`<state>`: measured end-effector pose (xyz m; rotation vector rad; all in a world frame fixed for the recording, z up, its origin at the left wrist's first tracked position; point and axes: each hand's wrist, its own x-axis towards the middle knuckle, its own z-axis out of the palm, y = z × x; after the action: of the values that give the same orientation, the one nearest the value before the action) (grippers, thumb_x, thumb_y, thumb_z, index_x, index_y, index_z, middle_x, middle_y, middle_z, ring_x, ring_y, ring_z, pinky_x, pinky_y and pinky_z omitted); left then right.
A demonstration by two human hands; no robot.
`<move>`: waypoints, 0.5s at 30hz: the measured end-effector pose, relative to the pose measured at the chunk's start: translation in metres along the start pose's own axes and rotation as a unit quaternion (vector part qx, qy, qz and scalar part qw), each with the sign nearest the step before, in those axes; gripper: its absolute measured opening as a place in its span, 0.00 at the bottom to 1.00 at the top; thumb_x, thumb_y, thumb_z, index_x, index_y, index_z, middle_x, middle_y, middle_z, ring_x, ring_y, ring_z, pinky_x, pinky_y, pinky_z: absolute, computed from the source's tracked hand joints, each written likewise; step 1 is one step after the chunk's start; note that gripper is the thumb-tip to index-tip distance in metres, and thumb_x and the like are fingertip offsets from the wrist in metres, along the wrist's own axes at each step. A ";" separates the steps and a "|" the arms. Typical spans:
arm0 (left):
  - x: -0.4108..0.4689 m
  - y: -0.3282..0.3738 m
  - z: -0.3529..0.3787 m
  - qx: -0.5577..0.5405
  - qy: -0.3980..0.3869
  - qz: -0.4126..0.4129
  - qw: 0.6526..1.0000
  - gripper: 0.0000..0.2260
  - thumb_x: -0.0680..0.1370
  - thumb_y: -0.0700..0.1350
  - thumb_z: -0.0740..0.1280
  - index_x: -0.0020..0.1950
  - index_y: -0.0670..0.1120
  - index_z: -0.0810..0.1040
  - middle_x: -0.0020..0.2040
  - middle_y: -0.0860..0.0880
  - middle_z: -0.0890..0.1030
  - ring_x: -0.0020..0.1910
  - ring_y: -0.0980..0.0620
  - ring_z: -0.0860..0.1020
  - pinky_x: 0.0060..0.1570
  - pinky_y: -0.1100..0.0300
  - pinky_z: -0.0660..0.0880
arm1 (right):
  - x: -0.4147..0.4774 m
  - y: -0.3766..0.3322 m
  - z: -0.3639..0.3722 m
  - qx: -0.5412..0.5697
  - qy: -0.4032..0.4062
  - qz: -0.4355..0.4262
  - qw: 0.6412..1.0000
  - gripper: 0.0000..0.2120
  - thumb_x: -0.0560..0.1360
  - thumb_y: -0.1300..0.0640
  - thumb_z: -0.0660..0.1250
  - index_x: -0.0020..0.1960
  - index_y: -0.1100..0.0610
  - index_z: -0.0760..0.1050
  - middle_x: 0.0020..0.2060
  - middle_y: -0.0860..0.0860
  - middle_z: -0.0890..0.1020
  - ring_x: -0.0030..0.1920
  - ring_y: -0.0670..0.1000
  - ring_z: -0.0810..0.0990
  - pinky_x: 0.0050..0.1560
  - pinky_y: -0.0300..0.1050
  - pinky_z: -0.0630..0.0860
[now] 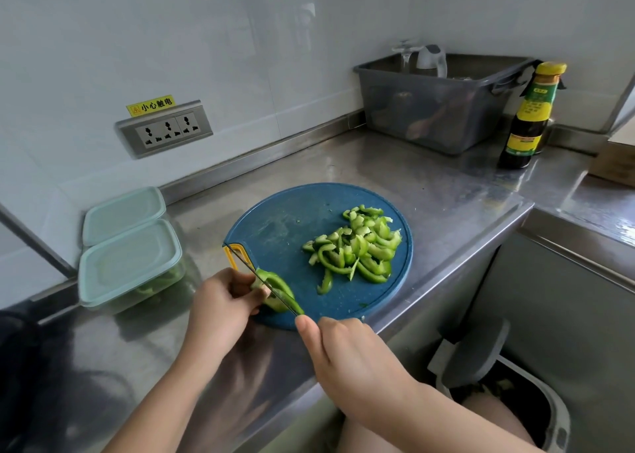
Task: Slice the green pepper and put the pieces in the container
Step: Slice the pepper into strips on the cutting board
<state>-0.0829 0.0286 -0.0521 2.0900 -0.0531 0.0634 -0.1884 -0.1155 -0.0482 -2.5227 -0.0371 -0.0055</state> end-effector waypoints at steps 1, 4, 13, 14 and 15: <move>0.000 0.000 0.001 0.009 0.006 0.005 1.000 0.10 0.70 0.32 0.71 0.34 0.43 0.74 0.23 0.52 0.78 0.20 0.61 0.74 0.27 0.68 0.71 | -0.001 0.000 -0.001 0.008 -0.001 0.000 1.000 0.24 0.79 0.40 0.43 0.32 0.53 0.57 0.29 0.50 0.65 0.38 0.60 0.68 0.44 0.53 0.69; -0.001 0.003 0.005 0.035 0.021 0.018 0.999 0.08 0.69 0.32 0.71 0.34 0.41 0.76 0.23 0.52 0.77 0.22 0.59 0.75 0.26 0.69 0.68 | -0.001 0.000 -0.004 -0.002 -0.002 -0.007 1.000 0.24 0.79 0.40 0.43 0.32 0.53 0.57 0.28 0.50 0.65 0.37 0.59 0.68 0.42 0.52 0.70; 0.006 0.008 0.007 0.031 0.025 -0.032 0.999 0.05 0.70 0.34 0.70 0.35 0.40 0.77 0.26 0.45 0.79 0.21 0.54 0.74 0.28 0.60 0.72 | 0.004 -0.007 0.002 -0.054 0.009 0.017 0.998 0.24 0.79 0.39 0.40 0.33 0.53 0.55 0.29 0.50 0.63 0.34 0.59 0.64 0.38 0.50 0.67; 0.007 0.009 0.007 0.018 0.022 -0.043 0.999 0.05 0.70 0.33 0.69 0.35 0.39 0.77 0.26 0.44 0.79 0.20 0.53 0.74 0.26 0.62 0.72 | 0.004 -0.008 0.002 -0.058 0.005 0.021 0.998 0.23 0.80 0.40 0.41 0.33 0.53 0.55 0.29 0.50 0.62 0.32 0.58 0.63 0.32 0.50 0.63; 0.008 0.009 0.006 0.004 0.019 -0.053 0.998 0.05 0.71 0.33 0.69 0.35 0.38 0.78 0.26 0.44 0.78 0.20 0.54 0.73 0.23 0.64 0.71 | 0.004 -0.010 0.002 -0.061 0.001 0.022 0.998 0.23 0.80 0.41 0.41 0.33 0.53 0.54 0.29 0.50 0.62 0.30 0.56 0.61 0.29 0.48 0.58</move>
<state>-0.0751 0.0188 -0.0469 2.0963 0.0808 0.0405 -0.1844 -0.1062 -0.0443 -2.6450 0.0190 0.0076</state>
